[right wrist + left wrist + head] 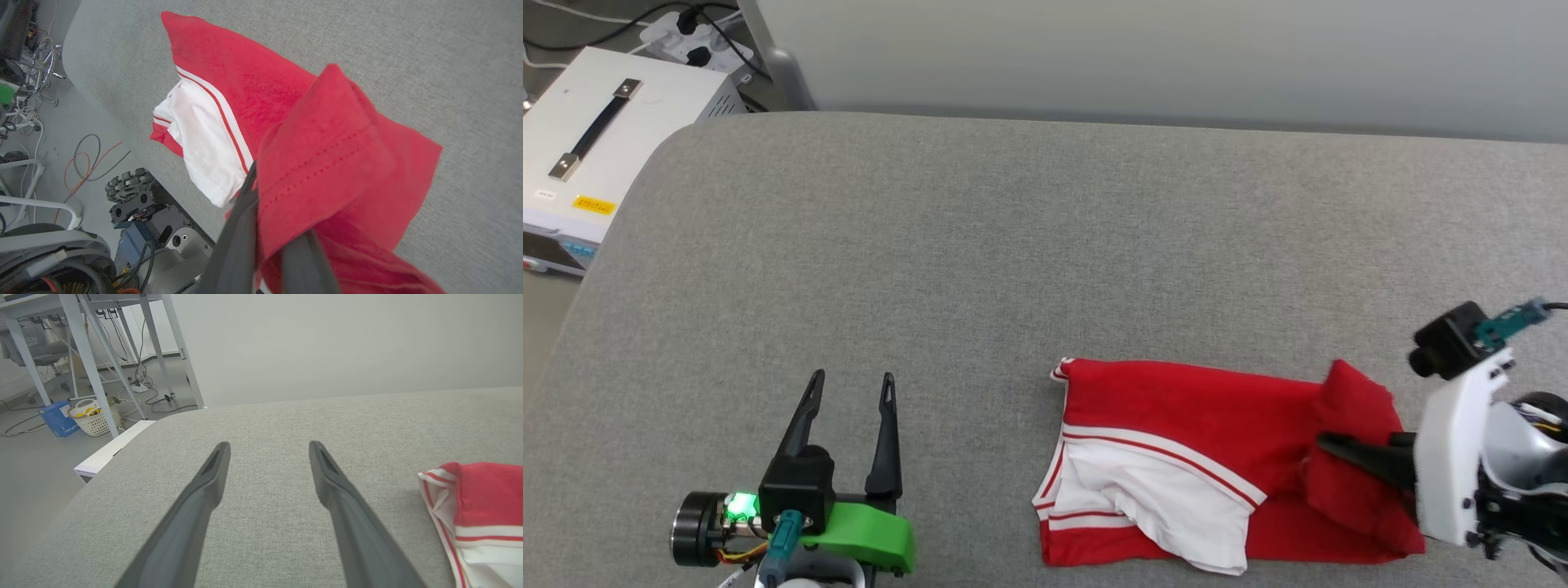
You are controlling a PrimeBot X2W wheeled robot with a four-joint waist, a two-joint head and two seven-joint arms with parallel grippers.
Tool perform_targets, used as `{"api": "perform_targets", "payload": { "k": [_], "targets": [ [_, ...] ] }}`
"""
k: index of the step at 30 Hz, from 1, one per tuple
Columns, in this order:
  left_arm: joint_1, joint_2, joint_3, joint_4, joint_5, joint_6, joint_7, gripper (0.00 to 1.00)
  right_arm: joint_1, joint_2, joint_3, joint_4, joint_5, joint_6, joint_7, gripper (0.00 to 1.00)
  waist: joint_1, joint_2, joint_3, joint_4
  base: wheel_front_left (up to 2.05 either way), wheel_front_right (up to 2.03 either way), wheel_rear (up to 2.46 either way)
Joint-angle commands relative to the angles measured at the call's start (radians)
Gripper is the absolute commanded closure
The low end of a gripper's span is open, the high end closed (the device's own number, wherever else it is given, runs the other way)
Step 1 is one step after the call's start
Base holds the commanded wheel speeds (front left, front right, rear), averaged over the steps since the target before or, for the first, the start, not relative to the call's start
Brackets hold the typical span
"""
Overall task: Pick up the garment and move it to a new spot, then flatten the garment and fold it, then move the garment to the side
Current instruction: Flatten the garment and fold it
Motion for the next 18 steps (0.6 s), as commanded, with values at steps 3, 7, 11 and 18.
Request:
{"api": "perform_targets", "payload": {
  "k": [3,7,11,18],
  "targets": [
    [-0.033,-0.014,0.008,0.005,0.015,-0.011,-0.006,0.00,-0.097,0.068,0.077,-0.010,-0.045,-0.001,0.032,1.00,0.0000,0.0000,0.035,0.023,0.00,0.00,0.00],
    [-0.046,-0.025,0.015,0.007,0.021,-0.020,-0.006,0.00,-0.205,0.149,0.177,0.030,-0.079,-0.001,0.041,1.00,0.0000,0.0000,0.063,0.034,0.00,0.00,0.00],
    [-0.063,-0.035,0.021,0.007,0.028,-0.026,-0.006,0.00,-0.304,0.216,0.278,0.088,-0.098,-0.001,0.040,1.00,0.0000,0.0000,0.094,0.044,0.00,0.00,0.00],
    [-0.104,-0.053,0.022,0.007,0.039,-0.036,-0.006,0.00,-0.424,0.300,0.416,0.252,-0.118,-0.001,-0.008,1.00,0.0000,0.0000,0.151,0.060,0.00,0.00,0.00]
  ]
}}
